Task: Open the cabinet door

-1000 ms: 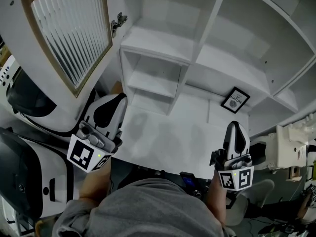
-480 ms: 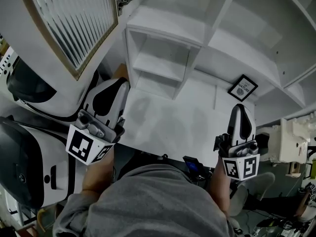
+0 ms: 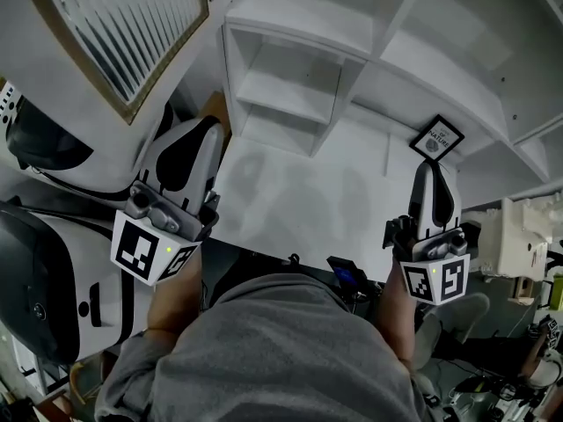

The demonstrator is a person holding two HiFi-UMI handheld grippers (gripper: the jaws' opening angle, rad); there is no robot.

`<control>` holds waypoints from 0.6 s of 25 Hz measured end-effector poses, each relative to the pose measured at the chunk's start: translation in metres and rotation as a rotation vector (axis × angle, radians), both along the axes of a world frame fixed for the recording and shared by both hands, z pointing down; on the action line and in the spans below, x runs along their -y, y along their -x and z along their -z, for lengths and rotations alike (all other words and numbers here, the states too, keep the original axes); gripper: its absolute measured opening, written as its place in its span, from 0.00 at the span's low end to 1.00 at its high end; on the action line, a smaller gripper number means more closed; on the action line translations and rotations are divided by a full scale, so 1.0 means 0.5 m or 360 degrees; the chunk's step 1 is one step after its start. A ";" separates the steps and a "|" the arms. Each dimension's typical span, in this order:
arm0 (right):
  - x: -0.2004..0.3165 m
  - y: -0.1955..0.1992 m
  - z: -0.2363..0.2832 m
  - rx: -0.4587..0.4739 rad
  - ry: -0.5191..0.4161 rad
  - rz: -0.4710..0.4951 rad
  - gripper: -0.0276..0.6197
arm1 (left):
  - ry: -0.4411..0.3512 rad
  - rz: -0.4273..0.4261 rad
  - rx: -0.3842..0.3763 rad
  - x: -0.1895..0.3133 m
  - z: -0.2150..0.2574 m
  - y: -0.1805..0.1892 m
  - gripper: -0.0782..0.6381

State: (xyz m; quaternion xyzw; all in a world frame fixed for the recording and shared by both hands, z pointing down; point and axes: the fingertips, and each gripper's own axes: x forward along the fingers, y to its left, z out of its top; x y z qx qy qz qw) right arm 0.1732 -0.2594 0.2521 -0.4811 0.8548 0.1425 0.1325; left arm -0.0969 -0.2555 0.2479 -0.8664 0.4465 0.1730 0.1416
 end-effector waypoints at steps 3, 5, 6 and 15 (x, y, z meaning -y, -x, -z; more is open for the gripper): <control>0.001 0.005 -0.003 0.0002 -0.0004 0.0006 0.08 | 0.0008 -0.0004 -0.0008 0.002 -0.008 0.003 0.12; 0.003 0.010 -0.003 0.0003 -0.0004 0.0015 0.08 | 0.0008 0.0000 -0.0013 0.001 -0.008 0.007 0.12; 0.004 0.011 -0.003 0.0000 -0.0003 0.0016 0.08 | 0.0005 0.0001 -0.0015 0.001 -0.008 0.007 0.12; 0.026 0.006 0.001 -0.0006 0.0004 0.0009 0.08 | 0.0026 -0.0015 -0.0030 0.027 -0.015 -0.002 0.12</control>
